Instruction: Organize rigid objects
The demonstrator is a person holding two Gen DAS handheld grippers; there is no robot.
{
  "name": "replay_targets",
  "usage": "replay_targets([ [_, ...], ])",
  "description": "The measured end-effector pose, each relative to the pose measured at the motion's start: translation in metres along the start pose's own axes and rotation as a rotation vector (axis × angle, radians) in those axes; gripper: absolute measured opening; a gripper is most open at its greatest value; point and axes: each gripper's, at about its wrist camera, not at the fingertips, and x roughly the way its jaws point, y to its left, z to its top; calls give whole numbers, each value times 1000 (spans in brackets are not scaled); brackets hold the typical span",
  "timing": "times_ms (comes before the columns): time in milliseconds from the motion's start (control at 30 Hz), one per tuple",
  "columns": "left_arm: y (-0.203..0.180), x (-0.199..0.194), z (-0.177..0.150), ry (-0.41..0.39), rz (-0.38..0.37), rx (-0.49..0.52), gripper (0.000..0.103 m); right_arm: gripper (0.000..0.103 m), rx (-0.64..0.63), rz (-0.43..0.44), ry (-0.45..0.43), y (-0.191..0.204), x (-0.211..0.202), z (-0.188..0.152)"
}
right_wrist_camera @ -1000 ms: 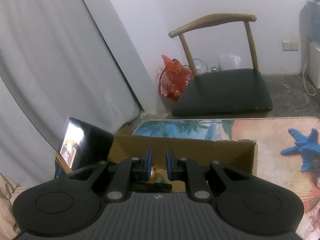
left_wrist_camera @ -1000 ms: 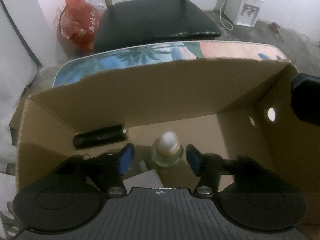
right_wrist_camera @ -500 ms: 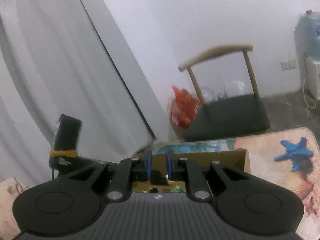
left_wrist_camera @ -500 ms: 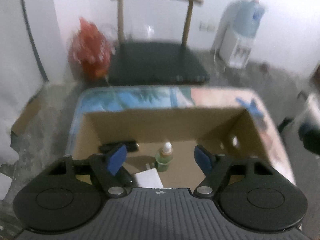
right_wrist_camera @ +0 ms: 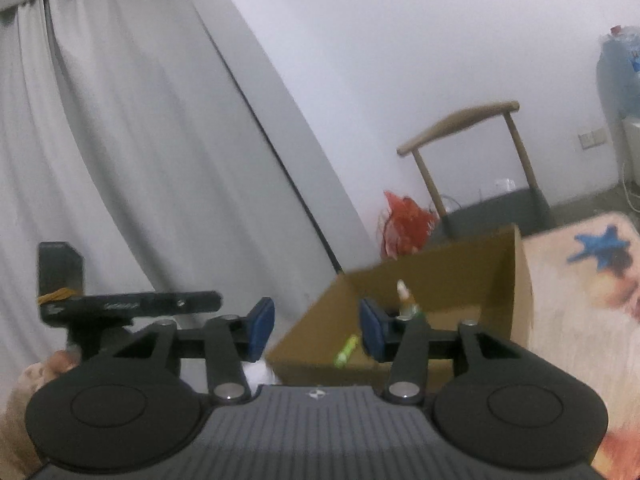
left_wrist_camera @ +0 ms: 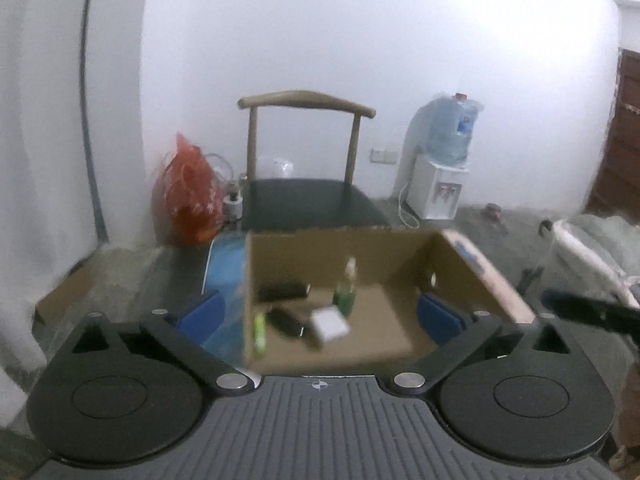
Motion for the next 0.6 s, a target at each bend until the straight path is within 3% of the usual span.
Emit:
replay_targets([
  [200, 32, 0, -70, 20, -28, -127, 103, 51, -14, -103, 61, 2, 17, -29],
  [367, 37, 5, -101, -15, -106, -178, 103, 51, 26, -234, 106, -18, 23, -49],
  [467, 19, 3, -107, -37, -137, -97, 103, 51, 95, -259, 130, -35, 23, -62],
  [600, -26, 9, -112, -52, -159, 125, 103, 51, 171, -283, 149, -55, 27, -74],
])
